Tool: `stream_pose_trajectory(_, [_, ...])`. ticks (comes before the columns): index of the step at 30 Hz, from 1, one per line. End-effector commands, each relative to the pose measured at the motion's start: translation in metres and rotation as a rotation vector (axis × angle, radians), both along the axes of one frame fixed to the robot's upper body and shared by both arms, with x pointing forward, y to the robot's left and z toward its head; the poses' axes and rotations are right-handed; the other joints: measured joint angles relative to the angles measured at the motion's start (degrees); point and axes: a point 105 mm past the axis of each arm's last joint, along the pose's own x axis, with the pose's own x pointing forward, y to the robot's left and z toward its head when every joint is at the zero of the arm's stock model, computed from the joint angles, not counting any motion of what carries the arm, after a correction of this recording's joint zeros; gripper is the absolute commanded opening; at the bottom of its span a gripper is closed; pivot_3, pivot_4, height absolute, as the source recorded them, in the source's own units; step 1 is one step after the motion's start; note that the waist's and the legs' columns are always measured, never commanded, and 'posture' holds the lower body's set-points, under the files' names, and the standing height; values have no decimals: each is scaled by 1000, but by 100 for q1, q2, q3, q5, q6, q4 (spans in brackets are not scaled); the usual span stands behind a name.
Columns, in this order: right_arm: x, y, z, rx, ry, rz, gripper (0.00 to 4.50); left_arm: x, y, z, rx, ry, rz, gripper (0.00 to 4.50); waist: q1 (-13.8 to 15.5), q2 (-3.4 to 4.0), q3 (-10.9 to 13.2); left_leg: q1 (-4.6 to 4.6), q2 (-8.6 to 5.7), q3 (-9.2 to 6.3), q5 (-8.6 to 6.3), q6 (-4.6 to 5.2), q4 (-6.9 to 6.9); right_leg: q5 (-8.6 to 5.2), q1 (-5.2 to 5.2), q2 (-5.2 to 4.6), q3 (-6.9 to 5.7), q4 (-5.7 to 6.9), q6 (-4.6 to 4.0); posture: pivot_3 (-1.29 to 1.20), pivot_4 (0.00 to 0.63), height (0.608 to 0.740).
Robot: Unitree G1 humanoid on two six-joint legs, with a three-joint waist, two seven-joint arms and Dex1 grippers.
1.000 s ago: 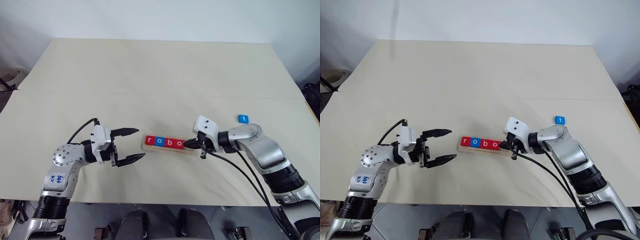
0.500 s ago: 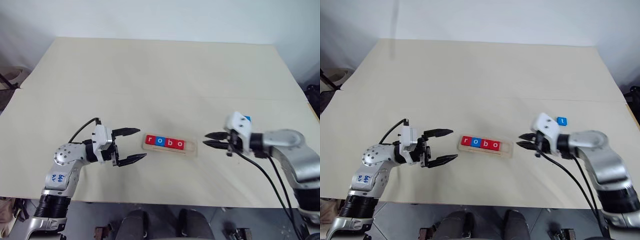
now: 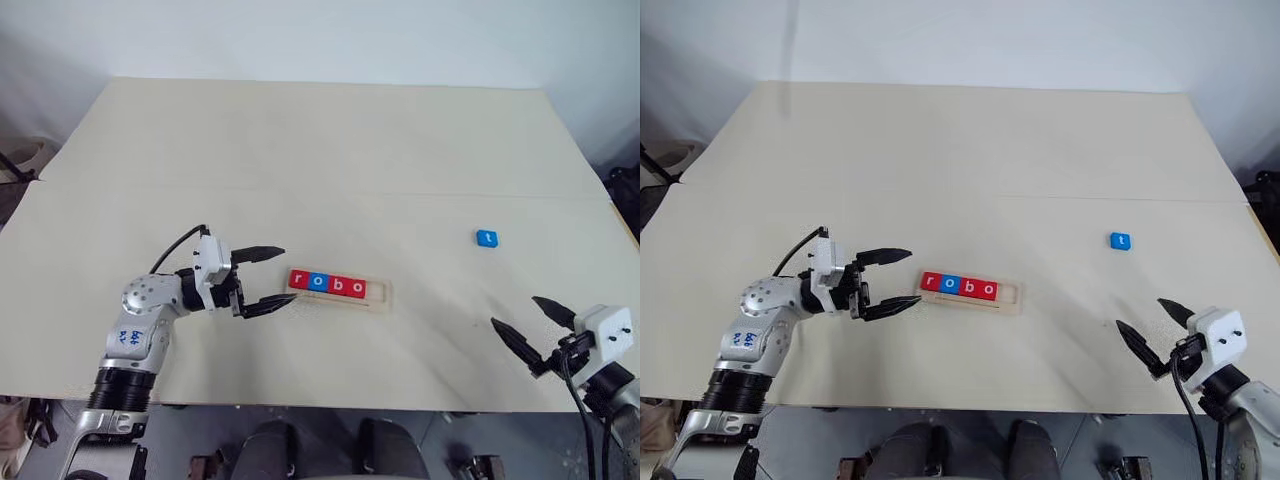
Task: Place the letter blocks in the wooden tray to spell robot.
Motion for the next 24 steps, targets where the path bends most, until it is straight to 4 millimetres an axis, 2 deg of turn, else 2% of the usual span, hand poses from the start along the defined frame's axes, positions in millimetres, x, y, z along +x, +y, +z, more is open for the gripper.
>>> stream_pose_trajectory(1, [14,-2,7,16,-15,-54,4462,1,-2,7,5,-45,-17,4500,-19,1,-1,0,0,0,0,0,0,0,0,0,0,0,-1,0,150,740])
stream_pose_trajectory(14, [130,-11,30,116,167,-297,4462,-6,-6,12,-6,-68,-11,4500,-67,7,-2,-5,1,-3,1,-1,4,-2,-6,-3,0,8,-4,0,150,740])
stream_pose_trajectory(19, [154,-9,26,135,209,-357,4462,-11,-8,11,-17,-67,5,4500,-62,8,-2,-13,-1,-6,1,-1,4,-2,-9,-3,-6,6,-4,0,150,740])
stream_pose_trajectory(22, [158,-12,19,148,244,-410,3863,-13,-8,11,-20,-68,13,4500,-67,8,-2,-16,-2,-7,1,-1,4,-2,-9,-4,-8,6,-4,0,150,740])
stream_pose_trajectory(24, [157,-13,19,144,242,-435,3161,-13,-6,13,-22,-73,26,4500,-69,8,-2,-15,0,-6,1,-1,4,-2,-9,-4,-9,6,-4,0,150,740])
